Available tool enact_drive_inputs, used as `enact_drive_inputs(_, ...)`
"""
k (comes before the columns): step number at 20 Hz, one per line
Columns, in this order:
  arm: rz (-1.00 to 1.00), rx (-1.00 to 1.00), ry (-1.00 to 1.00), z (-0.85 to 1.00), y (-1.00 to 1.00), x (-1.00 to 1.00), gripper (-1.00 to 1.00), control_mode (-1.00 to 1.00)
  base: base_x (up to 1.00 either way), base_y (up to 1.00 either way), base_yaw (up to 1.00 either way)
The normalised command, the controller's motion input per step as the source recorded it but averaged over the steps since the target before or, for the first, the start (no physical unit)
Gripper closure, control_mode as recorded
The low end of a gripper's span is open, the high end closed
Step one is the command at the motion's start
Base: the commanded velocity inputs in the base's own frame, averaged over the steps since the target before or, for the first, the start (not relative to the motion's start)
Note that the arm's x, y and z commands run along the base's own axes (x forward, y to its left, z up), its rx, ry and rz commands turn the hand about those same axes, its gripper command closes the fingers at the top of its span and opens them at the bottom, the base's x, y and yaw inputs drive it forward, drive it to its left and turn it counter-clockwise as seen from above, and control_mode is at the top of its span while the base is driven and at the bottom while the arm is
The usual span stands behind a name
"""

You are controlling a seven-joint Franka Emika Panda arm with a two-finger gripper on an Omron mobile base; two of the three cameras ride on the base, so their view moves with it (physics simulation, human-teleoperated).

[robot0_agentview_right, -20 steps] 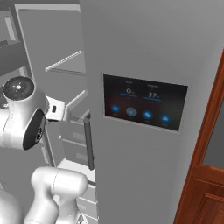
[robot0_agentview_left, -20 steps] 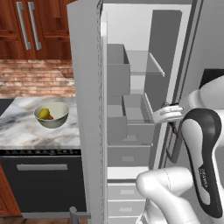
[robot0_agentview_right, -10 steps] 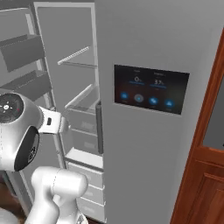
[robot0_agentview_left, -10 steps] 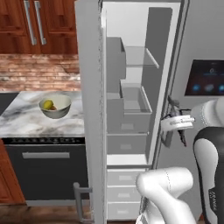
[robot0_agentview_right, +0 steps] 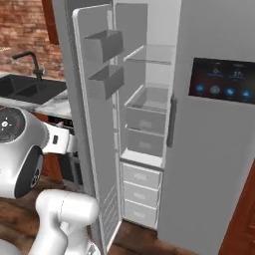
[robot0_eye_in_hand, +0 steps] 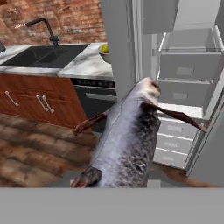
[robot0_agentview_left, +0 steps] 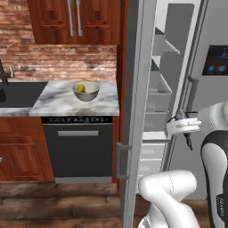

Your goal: Take the lemon, peach, and fish from the freezer and place them in the bowl on the counter.

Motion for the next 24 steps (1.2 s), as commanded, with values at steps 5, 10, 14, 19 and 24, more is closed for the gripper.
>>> enact_drive_inputs(5, 0.00, 0.00, 0.00, 0.00, 0.00, 0.00, 1.00, 1.00, -0.13, 1.00, -0.01)
enact_drive_inputs(10, 0.00, 0.00, 0.00, 0.00, 0.00, 0.00, 1.00, 1.00, 0.50, 1.00, -0.17)
enact_drive_inputs(14, 0.00, 0.00, 0.00, 0.00, 0.00, 0.00, 1.00, 1.00, 0.78, 1.00, -0.30)
enact_drive_inputs(19, 0.00, 0.00, 0.00, 0.00, 0.00, 0.00, 1.00, 1.00, 0.58, 0.94, -0.57)
enact_drive_inputs(24, 0.00, 0.00, 0.00, 0.00, 0.00, 0.00, 1.00, 1.00, 0.38, 0.25, -0.62)
